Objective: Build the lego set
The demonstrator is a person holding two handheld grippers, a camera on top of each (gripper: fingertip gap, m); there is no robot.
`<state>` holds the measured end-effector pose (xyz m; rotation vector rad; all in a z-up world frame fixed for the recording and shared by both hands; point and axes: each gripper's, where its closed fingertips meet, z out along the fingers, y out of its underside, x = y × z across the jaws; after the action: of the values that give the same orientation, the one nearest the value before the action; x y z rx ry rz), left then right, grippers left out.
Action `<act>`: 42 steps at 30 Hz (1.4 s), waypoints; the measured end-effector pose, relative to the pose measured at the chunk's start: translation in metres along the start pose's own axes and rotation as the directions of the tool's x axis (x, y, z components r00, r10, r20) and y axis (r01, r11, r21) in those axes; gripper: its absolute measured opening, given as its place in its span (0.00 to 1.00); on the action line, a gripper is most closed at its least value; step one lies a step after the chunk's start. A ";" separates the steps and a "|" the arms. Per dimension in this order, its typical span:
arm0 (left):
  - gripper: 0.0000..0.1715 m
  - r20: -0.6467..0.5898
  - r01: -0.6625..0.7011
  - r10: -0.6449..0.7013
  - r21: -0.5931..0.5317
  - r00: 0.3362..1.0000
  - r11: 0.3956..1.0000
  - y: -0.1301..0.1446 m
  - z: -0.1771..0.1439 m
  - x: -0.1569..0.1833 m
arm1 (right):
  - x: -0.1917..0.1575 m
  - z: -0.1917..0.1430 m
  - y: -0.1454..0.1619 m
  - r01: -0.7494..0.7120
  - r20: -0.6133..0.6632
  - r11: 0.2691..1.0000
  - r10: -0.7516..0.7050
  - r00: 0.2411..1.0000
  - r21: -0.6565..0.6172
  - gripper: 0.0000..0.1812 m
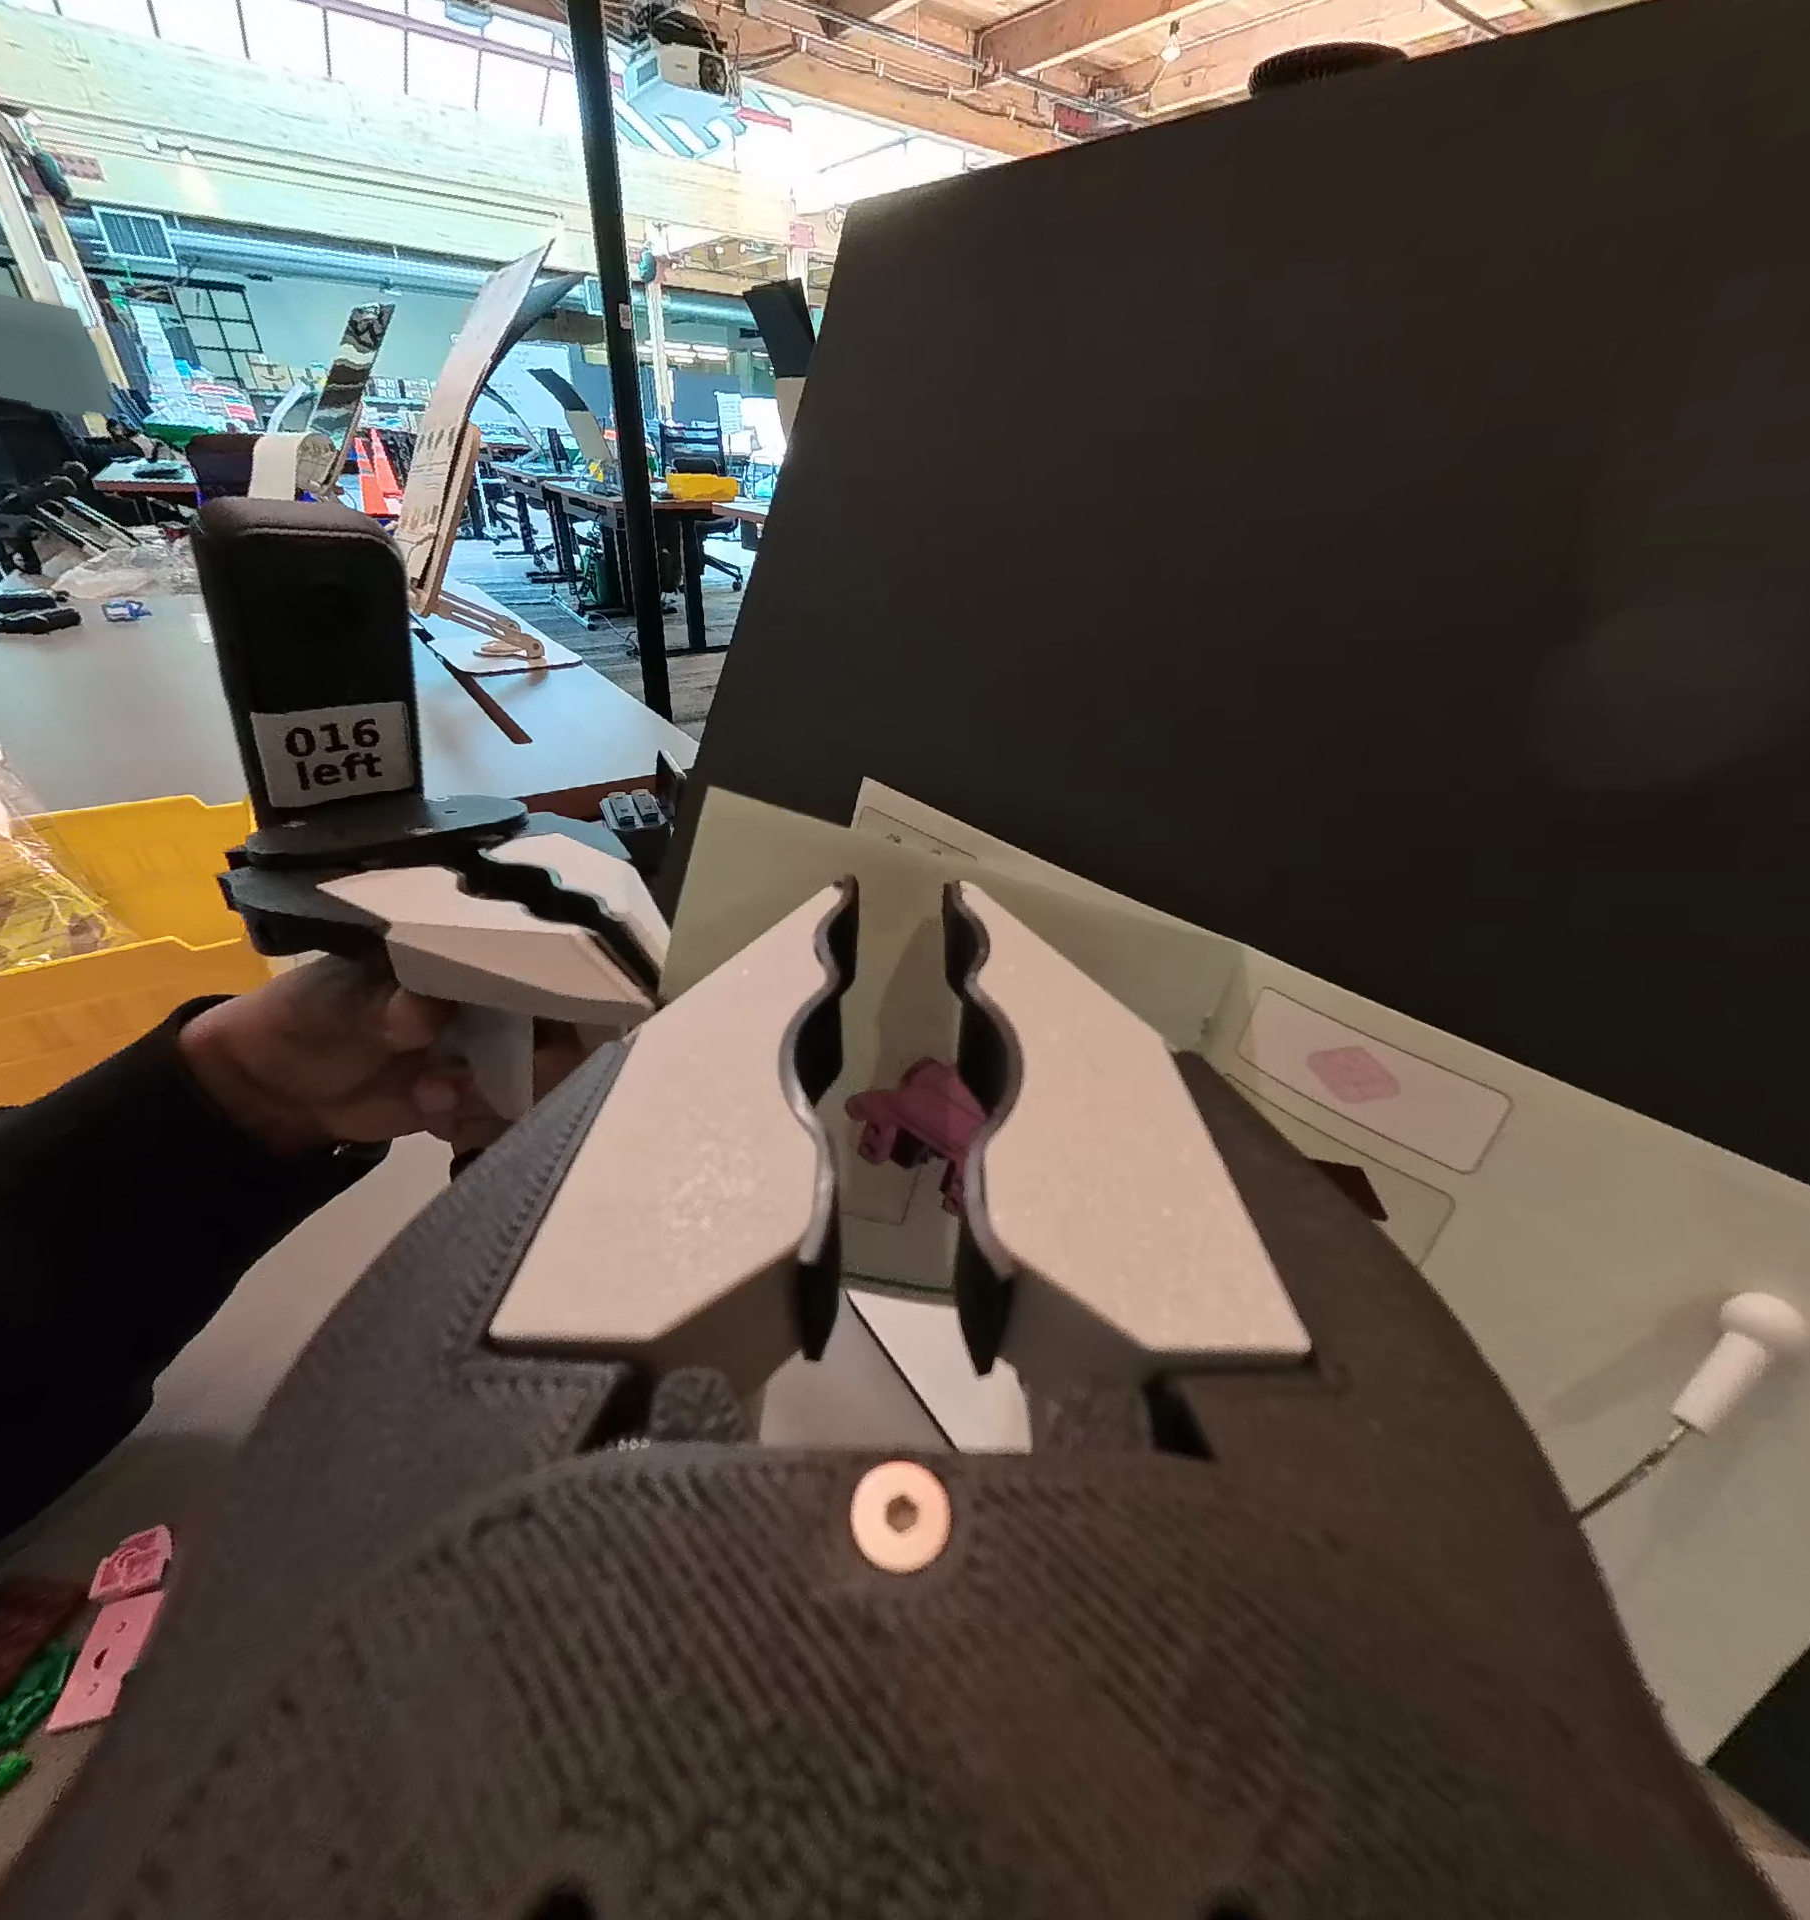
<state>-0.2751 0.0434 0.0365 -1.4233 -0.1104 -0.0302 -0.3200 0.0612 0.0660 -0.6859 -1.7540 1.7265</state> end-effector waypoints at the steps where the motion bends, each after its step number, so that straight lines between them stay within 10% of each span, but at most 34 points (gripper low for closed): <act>1: 0.00 -0.002 0.002 -0.002 0.000 1.000 1.000 0.000 0.000 0.000 | 0.000 0.000 0.000 0.001 0.000 1.000 -0.001 1.000 0.000 0.08; 20: 0.06 0.086 -0.030 0.035 -0.056 0.996 0.998 0.007 0.002 -0.011 | -0.015 0.000 -0.002 0.067 0.030 0.998 -0.066 0.997 -0.022 0.15; 42: 0.06 -0.081 0.085 -0.083 0.024 0.993 0.996 -0.001 0.003 0.010 | -0.002 -0.001 0.010 0.082 -0.005 0.994 -0.083 0.997 -0.070 0.16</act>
<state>-0.2656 0.0469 0.0394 -1.3876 -0.1041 -0.1542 -0.3179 0.0610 0.0558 -0.6393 -1.8186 1.6126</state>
